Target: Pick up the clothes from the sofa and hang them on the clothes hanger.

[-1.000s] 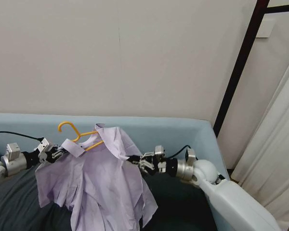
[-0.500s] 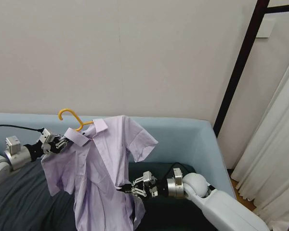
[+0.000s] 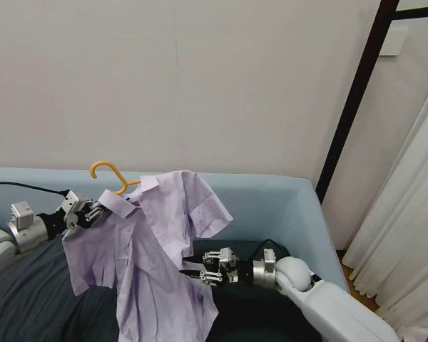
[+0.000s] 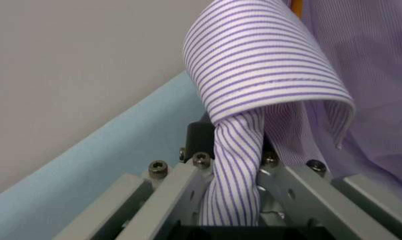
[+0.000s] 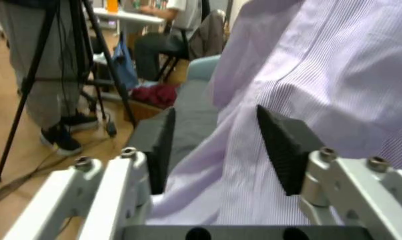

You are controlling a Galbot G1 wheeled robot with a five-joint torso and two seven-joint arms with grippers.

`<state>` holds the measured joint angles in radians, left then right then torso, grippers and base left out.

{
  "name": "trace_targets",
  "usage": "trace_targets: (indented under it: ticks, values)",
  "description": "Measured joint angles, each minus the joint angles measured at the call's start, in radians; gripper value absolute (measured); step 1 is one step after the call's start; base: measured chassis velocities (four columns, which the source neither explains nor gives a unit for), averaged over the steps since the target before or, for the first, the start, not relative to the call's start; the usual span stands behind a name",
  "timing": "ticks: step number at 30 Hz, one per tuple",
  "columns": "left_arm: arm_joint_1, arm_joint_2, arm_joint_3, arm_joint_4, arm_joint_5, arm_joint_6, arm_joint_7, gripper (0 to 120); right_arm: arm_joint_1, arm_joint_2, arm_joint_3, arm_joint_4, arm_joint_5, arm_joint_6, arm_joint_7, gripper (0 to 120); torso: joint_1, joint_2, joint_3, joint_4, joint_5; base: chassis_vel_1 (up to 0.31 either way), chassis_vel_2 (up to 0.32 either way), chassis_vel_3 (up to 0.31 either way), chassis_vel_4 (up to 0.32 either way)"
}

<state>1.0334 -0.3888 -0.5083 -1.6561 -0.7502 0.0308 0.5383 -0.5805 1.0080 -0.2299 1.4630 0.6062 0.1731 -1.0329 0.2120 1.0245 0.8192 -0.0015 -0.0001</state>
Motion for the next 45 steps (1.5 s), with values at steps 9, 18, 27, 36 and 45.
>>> trace_targets:
  ticks: [9, 18, 27, 36, 45]
  values:
    - [-0.008, 0.003, 0.032, 0.003, 0.012, 0.004, -0.020, 2, 0.002, 0.003, 0.032, 0.051, 0.019, 0.011, 0.336, 82, 0.000, 0.000, 0.000, 0.0000, 0.0000, 0.000, 0.000, 0.000, 0.000]
    - [-0.083, 0.007, 0.137, -0.026, 0.018, 0.027, -0.053, 2, 0.094, 0.034, -0.079, 0.244, 0.131, -0.072, 0.869, 100, 0.000, 0.000, 0.000, 0.0003, -0.0001, 0.000, 0.000, 0.000, 0.000]
    - [-0.411, -0.104, 0.495, 0.058, 0.036, 0.050, -0.067, 2, 0.225, 0.044, -0.170, 0.331, 0.088, -0.142, 1.067, 100, 0.000, 0.000, 0.000, -0.0002, -0.0001, 0.000, 0.000, 0.000, 0.000]
    - [-0.571, -0.220, 0.637, 0.165, 0.068, 0.053, -0.054, 2, 0.313, -0.003, -0.315, 0.389, -0.186, -0.429, 1.302, 100, 0.000, 0.000, 0.000, -0.0004, 0.0001, 0.000, 0.000, 0.000, 0.000]
    - [-0.611, -0.254, 0.673, 0.204, 0.091, 0.049, -0.038, 2, 0.338, 0.067, -0.409, 0.385, -0.253, -0.628, 1.464, 97, 0.000, 0.000, 0.000, 0.0004, 0.0000, 0.000, 0.000, 0.000, 0.000]
